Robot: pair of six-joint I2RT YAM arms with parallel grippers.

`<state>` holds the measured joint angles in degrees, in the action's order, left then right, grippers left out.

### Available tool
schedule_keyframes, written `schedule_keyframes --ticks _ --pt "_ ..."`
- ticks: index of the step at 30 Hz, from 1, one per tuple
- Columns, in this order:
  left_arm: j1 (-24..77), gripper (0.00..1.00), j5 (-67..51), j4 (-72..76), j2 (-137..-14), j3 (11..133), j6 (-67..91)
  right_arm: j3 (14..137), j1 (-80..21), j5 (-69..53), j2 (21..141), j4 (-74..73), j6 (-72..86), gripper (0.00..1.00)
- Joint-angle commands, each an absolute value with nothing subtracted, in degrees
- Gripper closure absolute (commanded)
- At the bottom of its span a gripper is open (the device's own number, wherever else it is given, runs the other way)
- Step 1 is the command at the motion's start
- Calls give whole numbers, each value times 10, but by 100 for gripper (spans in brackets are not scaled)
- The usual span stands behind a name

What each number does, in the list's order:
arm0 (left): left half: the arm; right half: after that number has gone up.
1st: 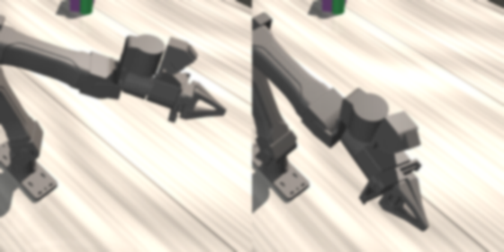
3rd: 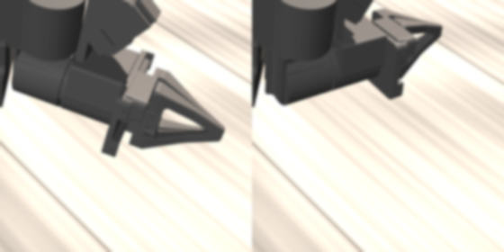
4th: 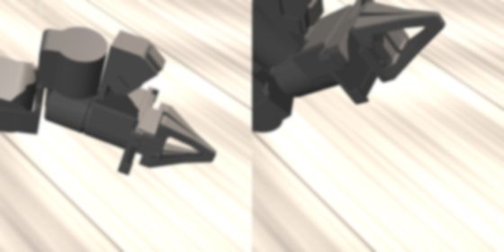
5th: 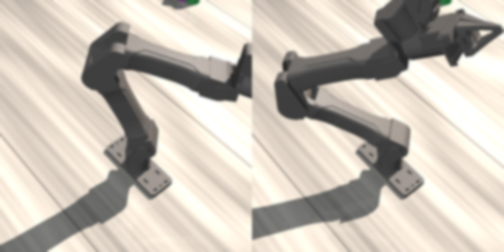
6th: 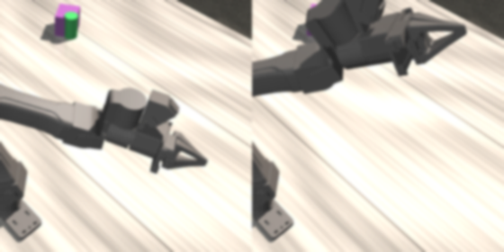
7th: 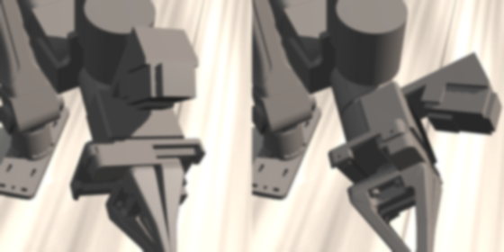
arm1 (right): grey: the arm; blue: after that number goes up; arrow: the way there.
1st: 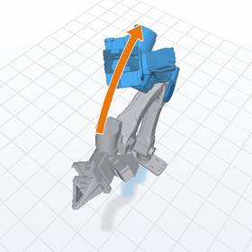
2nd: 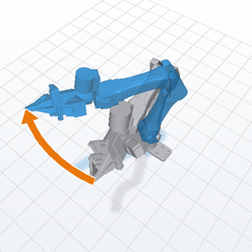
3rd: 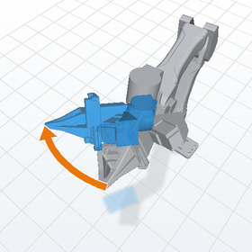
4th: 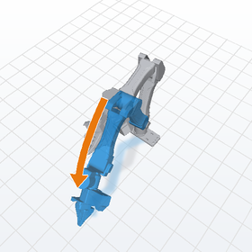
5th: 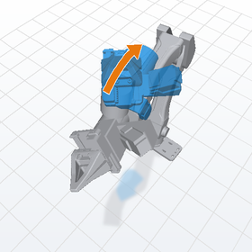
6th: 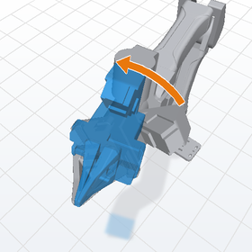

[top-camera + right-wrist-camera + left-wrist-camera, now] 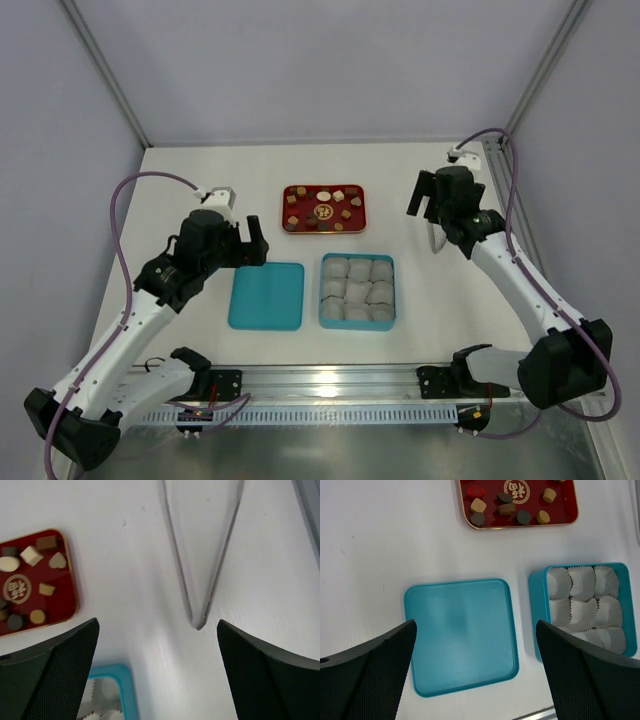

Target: Pack the chocolate

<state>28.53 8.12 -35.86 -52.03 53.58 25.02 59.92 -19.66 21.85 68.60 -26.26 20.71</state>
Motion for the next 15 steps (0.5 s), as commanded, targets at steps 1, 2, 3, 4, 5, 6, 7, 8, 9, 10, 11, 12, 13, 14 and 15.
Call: schedule_keyframes --ticks 1,2,3,4,5,6,7,8,9,10,11,12,13,14,15 --pt "287 0 56 -354 -520 563 242 640 -111 153 735 -264 178 0" --pt "287 0 53 -354 -520 564 242 642 -92 129 756 -257 178 0" --pt "287 0 46 -353 -522 564 242 648 -57 117 769 -249 181 0" --pt "287 0 45 -354 -522 564 240 649 -43 103 782 -243 183 0" --pt "287 0 43 -354 -521 565 240 650 -33 93 807 -236 178 0" --pt "287 0 42 -354 -519 565 239 652 -20 84 824 -220 175 0" --pt "288 0 42 -355 -519 565 238 659 -7 77 842 -218 172 0" --pt "287 0 42 -355 -517 564 237 665 -7 62 878 -217 162 0" --pt "287 0 42 -355 -513 563 237 678 8 55 893 -216 155 0" --pt "287 0 42 -355 -512 563 236 683 11 53 906 -214 149 0" --pt "287 0 42 -355 -511 563 236 688 11 56 931 -212 145 0" --pt "287 0 42 -355 -512 563 236 700 11 58 942 -214 140 0" --pt "287 0 40 -355 -511 563 236 707 12 58 954 -218 138 0" --pt "288 0 40 -355 -512 563 236 711 12 59 963 -217 138 0" --pt "287 0 39 -355 -511 563 236 718 13 64 978 -218 138 0"
